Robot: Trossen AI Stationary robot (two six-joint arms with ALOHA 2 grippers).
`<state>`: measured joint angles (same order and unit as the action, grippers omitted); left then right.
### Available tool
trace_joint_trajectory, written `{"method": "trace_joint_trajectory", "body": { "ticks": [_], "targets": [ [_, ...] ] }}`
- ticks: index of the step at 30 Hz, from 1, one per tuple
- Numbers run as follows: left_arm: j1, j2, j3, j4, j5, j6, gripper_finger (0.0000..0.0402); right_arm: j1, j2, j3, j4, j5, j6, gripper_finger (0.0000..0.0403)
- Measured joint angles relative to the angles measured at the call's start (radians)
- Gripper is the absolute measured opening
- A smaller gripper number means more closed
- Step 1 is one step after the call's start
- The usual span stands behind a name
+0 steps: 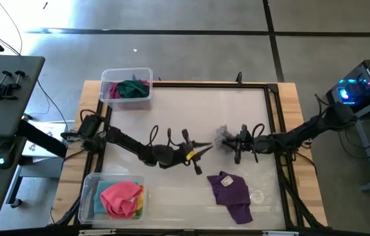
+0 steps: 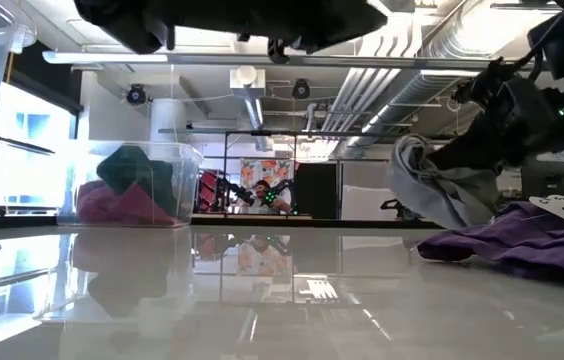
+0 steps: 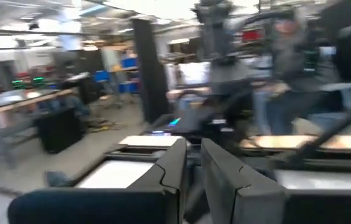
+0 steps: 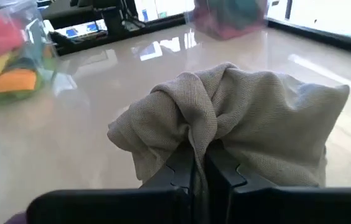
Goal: Sort towels by color in basket
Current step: Put the gray towel into the top transparent bin
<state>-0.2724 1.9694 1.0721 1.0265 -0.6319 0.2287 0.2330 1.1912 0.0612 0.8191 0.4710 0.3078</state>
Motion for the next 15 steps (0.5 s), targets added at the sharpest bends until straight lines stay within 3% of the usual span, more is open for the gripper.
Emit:
{"method": "trace_joint_trajectory", "body": {
  "ticks": [7,15],
  "targets": [
    [0.005,0.000,0.000,0.015,-0.002,0.038,0.0059,-0.006,-0.002,0.056,0.021,-0.109,-0.025,0.0010],
    [-0.035,0.000,0.000,-0.060,0.003,0.248,0.0128,-0.017,-0.002,0.055,-0.003,-0.109,-0.095,0.0010]
  ]
}}
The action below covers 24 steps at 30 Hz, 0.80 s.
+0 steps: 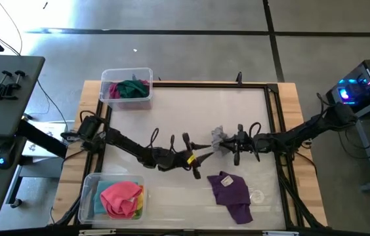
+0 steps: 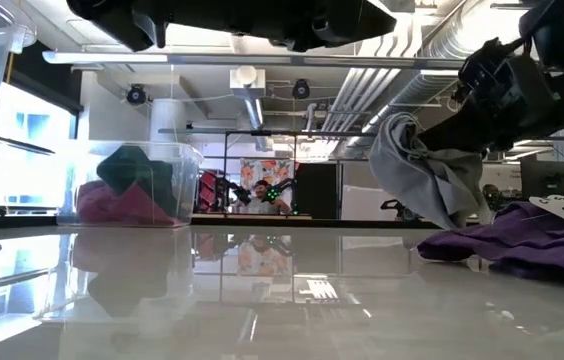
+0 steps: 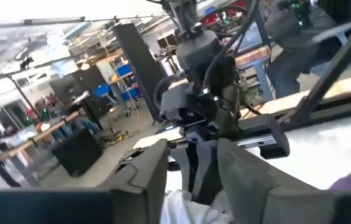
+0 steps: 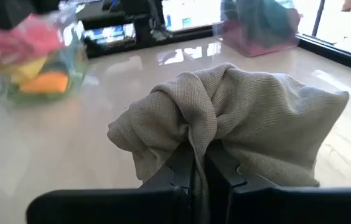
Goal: Sort towels by color in basket
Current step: Put the gray towel into the top transparent bin
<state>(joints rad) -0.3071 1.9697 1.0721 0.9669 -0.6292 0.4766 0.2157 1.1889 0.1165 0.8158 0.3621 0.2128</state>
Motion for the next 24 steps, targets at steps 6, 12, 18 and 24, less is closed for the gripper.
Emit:
{"method": "trace_joint_trajectory", "body": {
  "ticks": [6,12,18,24],
  "targets": [
    [0.006,0.000,0.000,-0.010,0.000,0.068,0.0195,0.001,0.002,0.000,-0.005,-0.104,-0.038,0.0010],
    [0.020,0.000,0.000,-0.105,0.034,0.078,0.0228,0.001,0.002,0.000,0.016,-0.173,-0.057,0.0010],
    [0.036,0.000,0.000,-0.115,0.193,0.078,0.0232,0.000,0.002,0.000,0.031,-0.171,-0.050,0.0010],
    [0.046,0.000,0.000,-0.103,0.211,0.084,0.0232,0.000,0.002,0.000,0.046,-0.177,-0.004,0.0010]
  ]
}}
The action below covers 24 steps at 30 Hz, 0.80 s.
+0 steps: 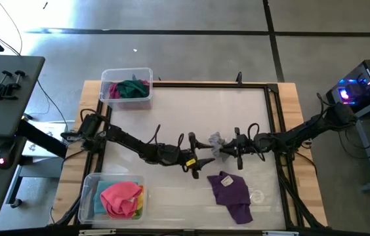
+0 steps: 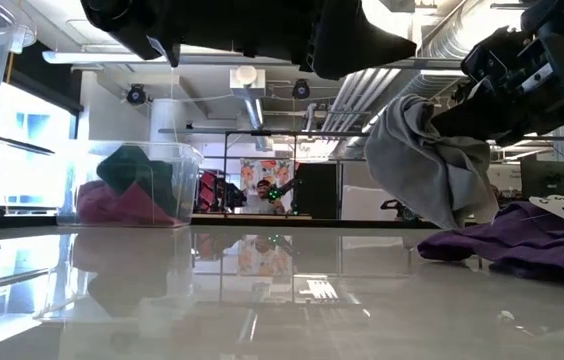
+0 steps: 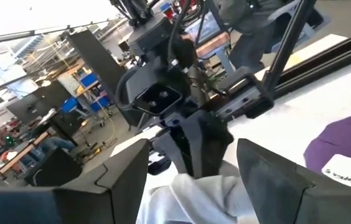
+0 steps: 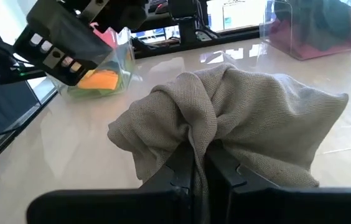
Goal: Sort towels by color in basket
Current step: Put the gray towel into the top transparent bin
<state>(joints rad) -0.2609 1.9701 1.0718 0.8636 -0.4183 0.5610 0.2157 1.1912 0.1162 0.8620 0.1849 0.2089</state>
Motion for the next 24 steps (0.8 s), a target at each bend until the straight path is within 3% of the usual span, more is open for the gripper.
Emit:
{"method": "trace_joint_trajectory", "body": {
  "ticks": [7,10,16,22,24],
  "targets": [
    [0.019,0.000,0.000,-0.024,-0.009,-0.043,0.0232,-0.017,0.000,0.000,0.003,-0.002,0.000,0.0010],
    [0.035,0.002,0.020,-0.111,-0.012,-0.051,0.0232,-0.043,0.000,0.000,0.003,-0.027,0.015,0.0010],
    [0.045,0.002,0.081,-0.277,-0.008,-0.051,0.0240,-0.131,0.000,0.000,-0.012,-0.213,0.124,0.0010],
    [0.052,0.002,0.103,-0.334,-0.002,0.038,0.0246,-0.234,0.000,0.014,-0.027,-0.412,0.172,0.0010],
    [0.067,0.002,0.108,-0.330,0.045,0.049,0.0245,-0.254,0.000,0.041,-0.050,-0.474,0.176,0.0010]
  ]
}}
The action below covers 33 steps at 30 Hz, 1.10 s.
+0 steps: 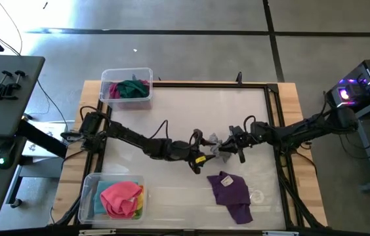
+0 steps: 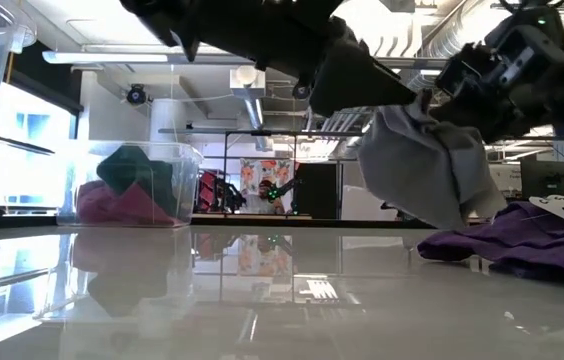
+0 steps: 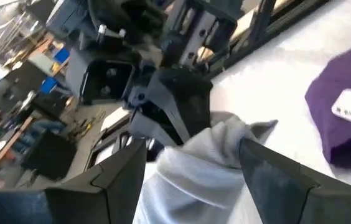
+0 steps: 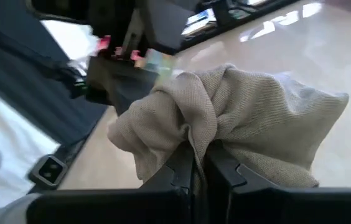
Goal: Sort towels by color in basket
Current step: Put the gray towel into the top transparent bin
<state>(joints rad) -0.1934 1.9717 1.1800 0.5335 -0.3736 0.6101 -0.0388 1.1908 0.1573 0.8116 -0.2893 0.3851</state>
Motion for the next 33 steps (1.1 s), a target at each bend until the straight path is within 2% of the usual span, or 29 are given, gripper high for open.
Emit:
{"method": "trace_joint_trajectory", "body": {
  "ticks": [3,9,12,16,20,24,27,33],
  "targets": [
    [0.024,0.000,0.001,0.003,0.073,-0.022,0.0245,-0.008,0.000,0.055,-0.039,-0.064,-0.025,0.0010],
    [0.035,0.000,0.001,0.001,0.085,-0.055,0.0239,-0.007,0.000,0.184,-0.252,-0.099,-0.112,0.0010],
    [0.030,0.000,0.001,0.000,0.080,-0.034,0.0216,-0.007,0.000,0.212,-0.305,-0.084,-0.132,0.0012],
    [0.017,0.000,0.001,-0.010,0.071,-0.032,0.0157,-0.005,0.000,0.215,-0.287,-0.049,-0.123,0.0036],
    [-0.011,0.000,0.001,-0.009,0.011,-0.034,0.0084,-0.005,0.000,0.216,-0.292,-0.046,-0.119,0.0086],
    [-0.055,0.000,-0.001,-0.032,-0.089,-0.068,0.0018,-0.022,-0.006,0.217,-0.379,-0.044,-0.138,0.0138],
    [-0.093,0.000,-0.001,-0.044,-0.181,-0.108,0.0010,-0.041,-0.023,0.217,-0.480,0.017,-0.140,0.0159],
    [-0.157,-0.002,-0.001,-0.124,-0.357,-0.196,0.0007,-0.046,-0.080,0.217,-0.636,0.244,-0.153,0.0164]
  ]
}}
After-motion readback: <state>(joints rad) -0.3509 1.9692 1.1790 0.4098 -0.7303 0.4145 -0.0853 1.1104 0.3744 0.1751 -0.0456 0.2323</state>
